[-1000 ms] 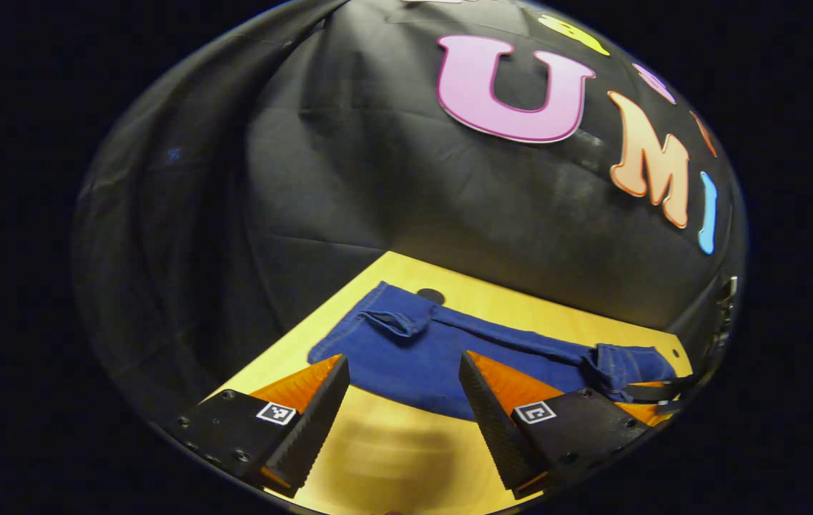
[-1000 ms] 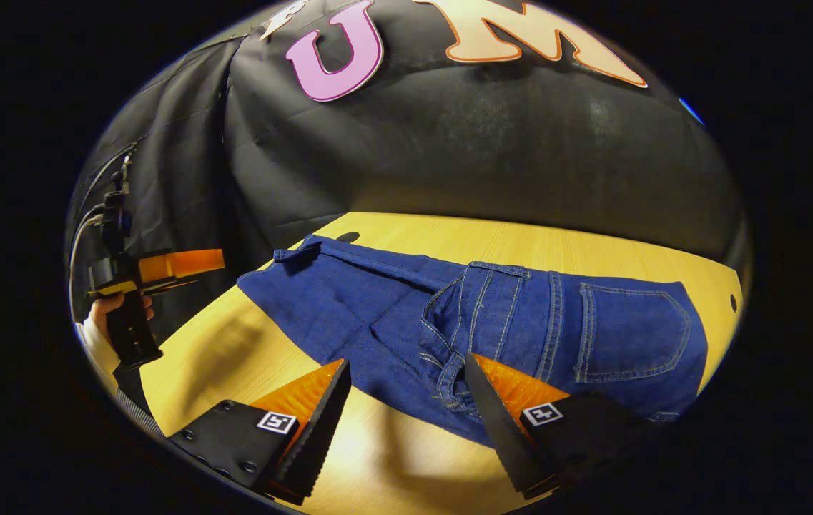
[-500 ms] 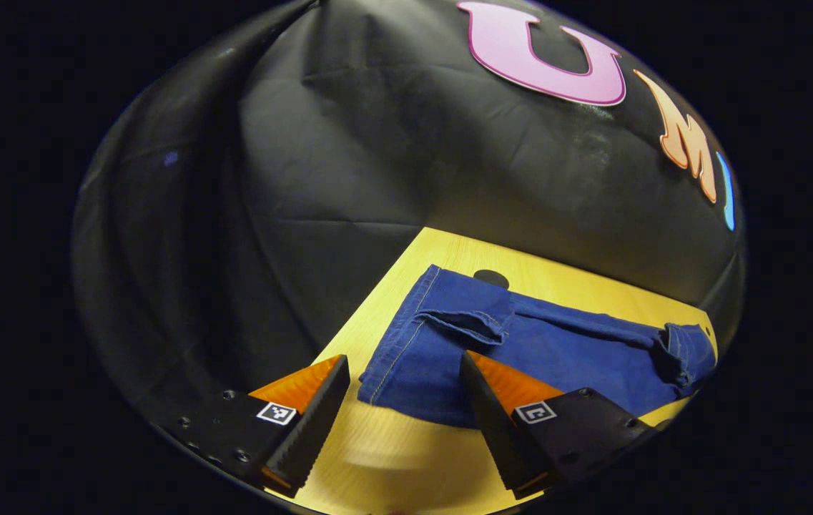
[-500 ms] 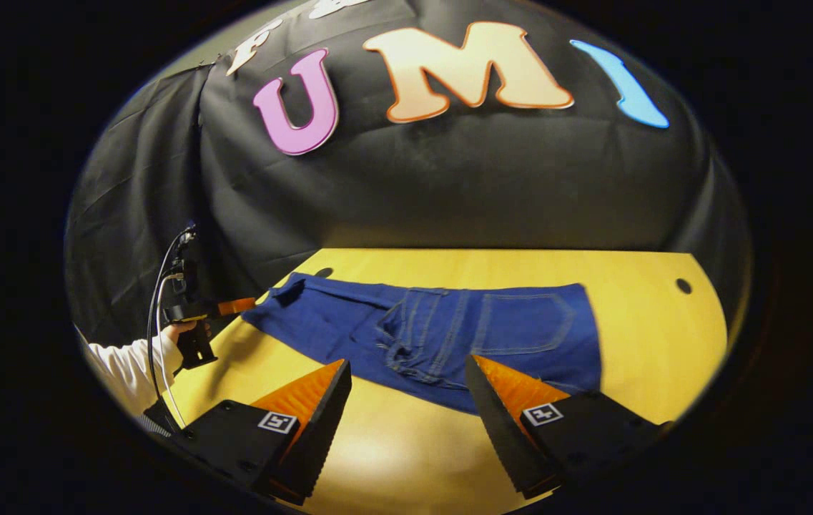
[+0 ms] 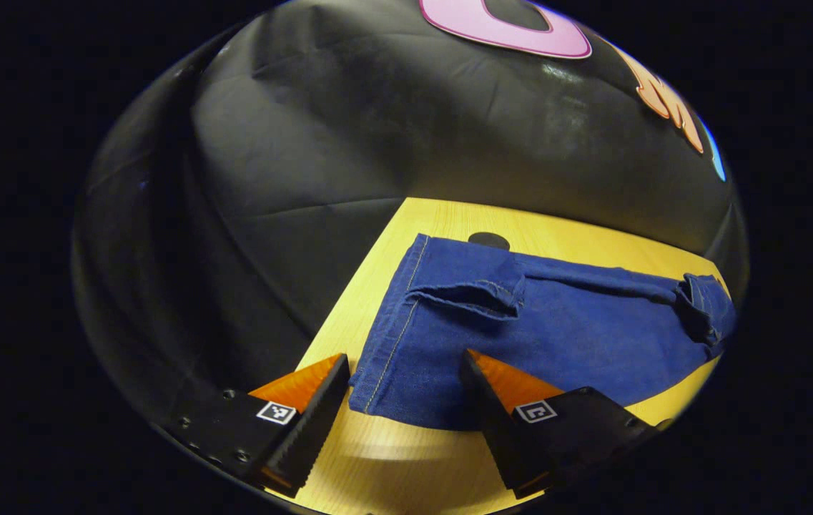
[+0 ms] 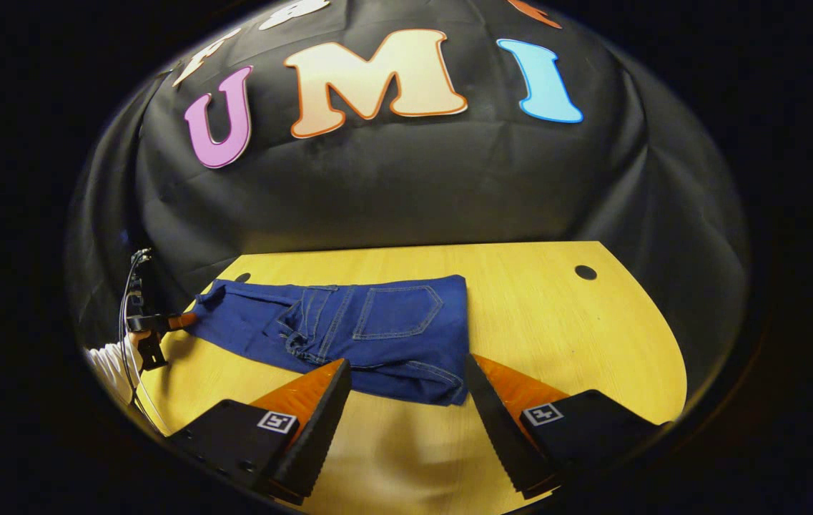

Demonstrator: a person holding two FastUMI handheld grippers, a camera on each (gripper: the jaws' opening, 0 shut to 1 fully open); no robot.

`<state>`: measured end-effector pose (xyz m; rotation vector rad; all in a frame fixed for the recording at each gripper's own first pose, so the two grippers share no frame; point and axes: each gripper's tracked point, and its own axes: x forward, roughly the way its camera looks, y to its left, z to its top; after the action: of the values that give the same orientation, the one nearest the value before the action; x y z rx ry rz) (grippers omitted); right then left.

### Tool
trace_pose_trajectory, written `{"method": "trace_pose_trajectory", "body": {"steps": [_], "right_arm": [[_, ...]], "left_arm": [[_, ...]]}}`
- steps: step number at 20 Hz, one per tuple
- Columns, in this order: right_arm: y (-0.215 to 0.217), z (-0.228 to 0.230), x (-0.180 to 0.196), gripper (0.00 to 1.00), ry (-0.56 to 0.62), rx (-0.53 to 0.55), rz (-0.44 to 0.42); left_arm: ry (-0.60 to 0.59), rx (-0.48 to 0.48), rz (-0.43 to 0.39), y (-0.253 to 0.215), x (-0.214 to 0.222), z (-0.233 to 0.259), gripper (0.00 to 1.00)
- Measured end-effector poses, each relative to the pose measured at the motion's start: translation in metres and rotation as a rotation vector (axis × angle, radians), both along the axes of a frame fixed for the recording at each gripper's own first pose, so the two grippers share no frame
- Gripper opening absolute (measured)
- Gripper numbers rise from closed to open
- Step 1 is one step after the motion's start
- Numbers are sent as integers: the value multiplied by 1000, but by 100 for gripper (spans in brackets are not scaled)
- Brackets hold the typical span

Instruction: Grasp the waist and the cuffs of the jeans and fold them to make the two legs overlap; first hold the waist and fold one-third of the jeans toward the cuffs, then hold the cuffs and fold the remaining one-third in the same direction to finish folding.

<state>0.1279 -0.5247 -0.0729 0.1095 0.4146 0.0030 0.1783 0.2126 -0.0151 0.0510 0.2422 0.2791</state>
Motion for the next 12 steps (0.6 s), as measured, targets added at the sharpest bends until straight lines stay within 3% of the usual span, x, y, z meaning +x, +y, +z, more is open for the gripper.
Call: {"method": "trace_pose_trajectory", "body": {"steps": [2,5,9,11,12], "right_arm": [[-7,-2,-6,94,9,1,-16],[-15,-7,-12,98,30,-13,-30],[-13,-10,-14,94,36,27,-42],[-13,-9,-16,95,37,35,-42],[-14,-8,-16,98,34,34,-45]], "left_arm": [[2,-4,-15,-3,0,-3,94],[-4,-27,-34,-8,-3,-2,95],[6,-16,-80,-4,-5,-3,92],[22,-10,-117,-4,-8,-6,82],[28,-24,-148,-10,-9,-4,66]]}}
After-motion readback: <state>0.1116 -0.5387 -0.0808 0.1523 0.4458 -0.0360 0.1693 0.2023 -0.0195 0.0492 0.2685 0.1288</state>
